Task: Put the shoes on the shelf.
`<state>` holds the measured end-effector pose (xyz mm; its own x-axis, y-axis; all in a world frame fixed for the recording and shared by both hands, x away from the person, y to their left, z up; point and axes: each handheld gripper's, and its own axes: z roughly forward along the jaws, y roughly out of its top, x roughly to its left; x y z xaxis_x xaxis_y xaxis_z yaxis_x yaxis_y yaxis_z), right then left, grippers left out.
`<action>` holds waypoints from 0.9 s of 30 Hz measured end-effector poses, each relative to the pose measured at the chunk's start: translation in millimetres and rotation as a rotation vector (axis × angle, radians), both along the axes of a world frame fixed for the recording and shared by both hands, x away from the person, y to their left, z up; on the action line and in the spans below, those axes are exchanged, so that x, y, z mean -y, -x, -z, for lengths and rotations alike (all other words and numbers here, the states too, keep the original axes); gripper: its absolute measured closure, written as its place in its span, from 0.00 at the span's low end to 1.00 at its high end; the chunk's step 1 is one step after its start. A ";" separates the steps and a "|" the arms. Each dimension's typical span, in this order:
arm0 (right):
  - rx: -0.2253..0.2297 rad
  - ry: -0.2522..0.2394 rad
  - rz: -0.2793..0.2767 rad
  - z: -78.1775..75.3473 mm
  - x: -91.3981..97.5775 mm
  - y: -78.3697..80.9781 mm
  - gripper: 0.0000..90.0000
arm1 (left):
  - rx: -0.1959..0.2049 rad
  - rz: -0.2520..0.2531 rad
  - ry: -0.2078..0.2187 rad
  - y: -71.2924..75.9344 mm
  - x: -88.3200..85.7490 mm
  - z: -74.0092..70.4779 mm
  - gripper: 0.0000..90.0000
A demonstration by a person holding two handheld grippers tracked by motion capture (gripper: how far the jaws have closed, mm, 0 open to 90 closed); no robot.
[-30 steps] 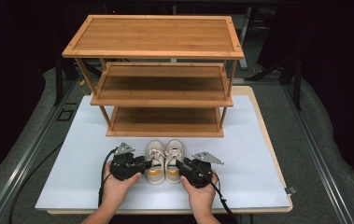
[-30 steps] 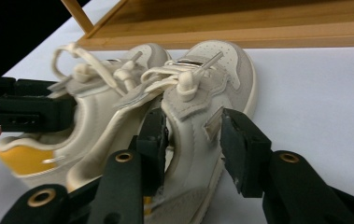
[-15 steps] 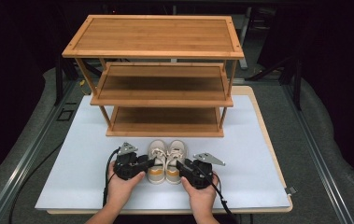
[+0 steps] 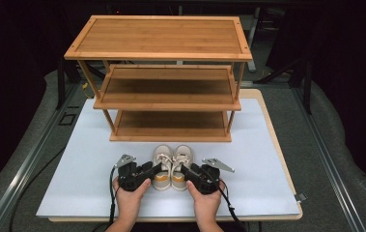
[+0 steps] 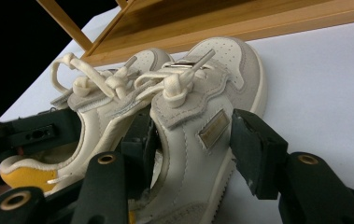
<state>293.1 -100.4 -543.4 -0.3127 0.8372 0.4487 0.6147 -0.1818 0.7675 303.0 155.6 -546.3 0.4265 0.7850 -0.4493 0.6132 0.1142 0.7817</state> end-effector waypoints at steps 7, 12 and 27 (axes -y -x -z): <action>0.028 0.023 0.034 1.4 -5.5 2.2 0.57 | 0.013 -0.038 0.040 3.4 1.5 4.0 0.54; 0.026 0.019 0.062 1.5 -8.3 2.7 0.57 | 0.019 -0.061 0.040 4.2 4.4 4.4 0.54; 0.018 0.022 0.055 1.4 -7.3 3.0 0.62 | 0.019 -0.061 0.032 3.3 5.6 3.7 0.58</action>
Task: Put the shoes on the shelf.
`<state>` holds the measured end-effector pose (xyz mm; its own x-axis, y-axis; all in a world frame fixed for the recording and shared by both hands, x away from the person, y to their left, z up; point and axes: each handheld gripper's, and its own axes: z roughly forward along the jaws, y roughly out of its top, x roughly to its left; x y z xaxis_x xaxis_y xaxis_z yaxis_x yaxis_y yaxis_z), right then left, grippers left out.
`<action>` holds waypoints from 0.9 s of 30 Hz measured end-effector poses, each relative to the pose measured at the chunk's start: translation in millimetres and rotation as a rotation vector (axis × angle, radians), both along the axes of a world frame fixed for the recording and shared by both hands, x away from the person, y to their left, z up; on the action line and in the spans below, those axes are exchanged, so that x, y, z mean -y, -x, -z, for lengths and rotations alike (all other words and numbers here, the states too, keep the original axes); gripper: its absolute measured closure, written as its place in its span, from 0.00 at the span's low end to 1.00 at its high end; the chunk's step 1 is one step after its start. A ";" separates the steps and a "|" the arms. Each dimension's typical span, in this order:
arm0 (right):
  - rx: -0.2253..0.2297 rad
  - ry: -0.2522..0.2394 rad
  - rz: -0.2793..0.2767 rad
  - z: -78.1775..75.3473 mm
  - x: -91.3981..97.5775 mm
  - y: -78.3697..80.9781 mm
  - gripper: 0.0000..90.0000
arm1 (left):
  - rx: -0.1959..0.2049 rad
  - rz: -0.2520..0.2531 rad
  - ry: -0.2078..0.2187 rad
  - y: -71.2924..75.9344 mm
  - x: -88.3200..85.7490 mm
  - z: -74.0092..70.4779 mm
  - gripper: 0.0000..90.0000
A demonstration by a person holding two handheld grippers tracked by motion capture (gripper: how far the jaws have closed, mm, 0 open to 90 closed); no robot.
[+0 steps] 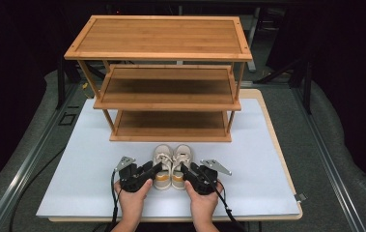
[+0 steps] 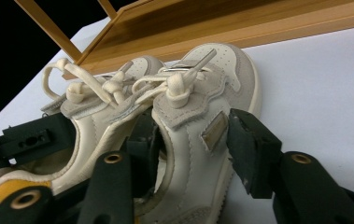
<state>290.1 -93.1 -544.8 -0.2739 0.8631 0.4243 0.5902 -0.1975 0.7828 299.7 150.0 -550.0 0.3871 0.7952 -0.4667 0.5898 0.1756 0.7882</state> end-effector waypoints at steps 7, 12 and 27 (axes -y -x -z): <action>-0.005 -0.013 0.007 0.4 0.9 -0.4 0.62 | 0.004 0.000 0.010 -0.1 -1.0 1.0 0.59; 0.007 -0.033 0.011 1.4 1.1 -1.4 0.63 | 0.008 -0.001 0.009 0.0 -0.9 1.0 0.59; 0.000 -0.028 -0.001 0.8 2.4 -1.0 0.62 | 0.008 0.004 -0.011 -0.5 0.2 -1.3 0.61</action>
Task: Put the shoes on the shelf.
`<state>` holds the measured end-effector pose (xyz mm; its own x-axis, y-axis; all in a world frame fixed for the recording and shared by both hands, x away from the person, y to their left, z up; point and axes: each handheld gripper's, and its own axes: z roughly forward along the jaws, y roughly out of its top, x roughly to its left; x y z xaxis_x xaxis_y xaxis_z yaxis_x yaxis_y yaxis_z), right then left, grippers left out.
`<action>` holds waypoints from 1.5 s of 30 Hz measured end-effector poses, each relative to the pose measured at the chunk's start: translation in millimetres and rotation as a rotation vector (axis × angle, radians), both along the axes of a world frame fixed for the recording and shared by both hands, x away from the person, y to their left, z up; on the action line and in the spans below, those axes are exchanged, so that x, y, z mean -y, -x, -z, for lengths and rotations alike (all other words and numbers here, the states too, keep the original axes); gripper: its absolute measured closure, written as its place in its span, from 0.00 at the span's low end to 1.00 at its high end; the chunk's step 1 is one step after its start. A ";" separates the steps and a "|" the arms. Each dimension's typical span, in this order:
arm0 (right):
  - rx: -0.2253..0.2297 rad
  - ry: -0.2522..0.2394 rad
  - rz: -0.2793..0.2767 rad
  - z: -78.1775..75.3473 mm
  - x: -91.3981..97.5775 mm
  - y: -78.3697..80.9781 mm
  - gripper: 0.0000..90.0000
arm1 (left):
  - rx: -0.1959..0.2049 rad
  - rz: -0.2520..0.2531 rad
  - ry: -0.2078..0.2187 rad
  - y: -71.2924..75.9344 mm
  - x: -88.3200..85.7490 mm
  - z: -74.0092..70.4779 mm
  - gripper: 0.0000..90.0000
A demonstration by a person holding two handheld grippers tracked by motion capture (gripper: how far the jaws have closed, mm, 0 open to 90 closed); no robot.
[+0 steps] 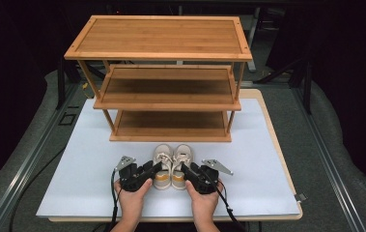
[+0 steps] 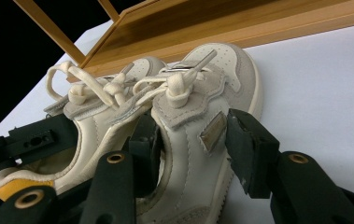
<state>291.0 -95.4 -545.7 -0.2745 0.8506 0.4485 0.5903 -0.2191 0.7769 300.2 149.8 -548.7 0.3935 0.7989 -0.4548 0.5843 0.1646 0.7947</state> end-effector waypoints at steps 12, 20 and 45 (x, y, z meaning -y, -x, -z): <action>-0.003 -0.010 0.002 -0.6 -0.6 0.5 0.63 | -0.005 0.003 -0.001 0.0 -1.0 -2.6 0.61; -0.004 -0.010 0.006 -5.4 -1.7 1.0 0.63 | 0.001 0.006 -0.003 1.2 -3.0 -8.3 0.62; 0.031 -0.010 -0.006 -40.8 -5.7 1.8 0.63 | 0.037 -0.003 0.005 4.7 -7.9 -43.5 0.62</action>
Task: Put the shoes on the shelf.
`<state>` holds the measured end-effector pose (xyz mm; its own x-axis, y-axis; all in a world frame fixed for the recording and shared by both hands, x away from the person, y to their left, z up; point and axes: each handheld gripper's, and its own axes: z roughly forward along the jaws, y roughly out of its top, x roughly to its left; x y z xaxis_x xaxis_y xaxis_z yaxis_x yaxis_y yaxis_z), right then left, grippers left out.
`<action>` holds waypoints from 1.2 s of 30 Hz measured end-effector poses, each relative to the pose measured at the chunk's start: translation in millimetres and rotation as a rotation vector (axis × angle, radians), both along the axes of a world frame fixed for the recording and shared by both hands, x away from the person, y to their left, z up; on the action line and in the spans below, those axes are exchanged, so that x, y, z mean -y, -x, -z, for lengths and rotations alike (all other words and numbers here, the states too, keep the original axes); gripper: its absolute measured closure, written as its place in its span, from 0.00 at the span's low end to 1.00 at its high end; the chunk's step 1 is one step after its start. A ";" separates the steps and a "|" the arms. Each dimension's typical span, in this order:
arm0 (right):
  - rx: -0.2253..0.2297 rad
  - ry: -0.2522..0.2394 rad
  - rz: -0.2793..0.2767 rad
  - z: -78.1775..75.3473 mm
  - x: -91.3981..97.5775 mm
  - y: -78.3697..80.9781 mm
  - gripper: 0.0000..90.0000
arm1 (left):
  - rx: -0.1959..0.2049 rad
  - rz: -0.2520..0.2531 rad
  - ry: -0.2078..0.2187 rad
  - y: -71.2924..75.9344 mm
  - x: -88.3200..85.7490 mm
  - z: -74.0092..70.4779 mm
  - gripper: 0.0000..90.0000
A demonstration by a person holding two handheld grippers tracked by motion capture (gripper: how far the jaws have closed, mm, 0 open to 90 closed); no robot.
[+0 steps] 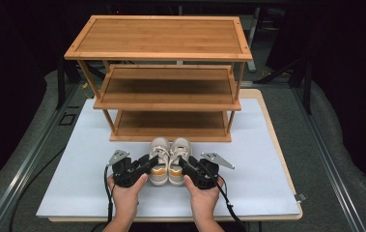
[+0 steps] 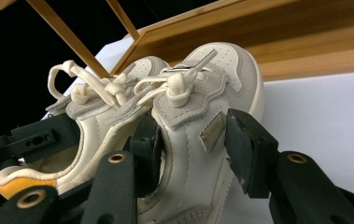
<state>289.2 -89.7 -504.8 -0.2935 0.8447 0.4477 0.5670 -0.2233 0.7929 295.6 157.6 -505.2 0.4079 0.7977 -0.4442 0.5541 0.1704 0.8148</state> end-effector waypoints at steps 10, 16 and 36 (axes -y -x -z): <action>0.012 0.010 -0.006 -23.4 -3.6 -0.6 0.63 | 0.014 -0.003 0.009 0.1 -3.7 -21.7 0.62; 0.027 -0.004 -0.013 -33.1 -4.4 -2.9 0.63 | 0.019 -0.001 0.006 -2.0 -3.9 -32.5 0.62; 0.022 0.010 -0.010 -61.0 -4.1 -4.1 0.63 | 0.028 0.004 0.020 -3.7 -6.8 -59.5 0.62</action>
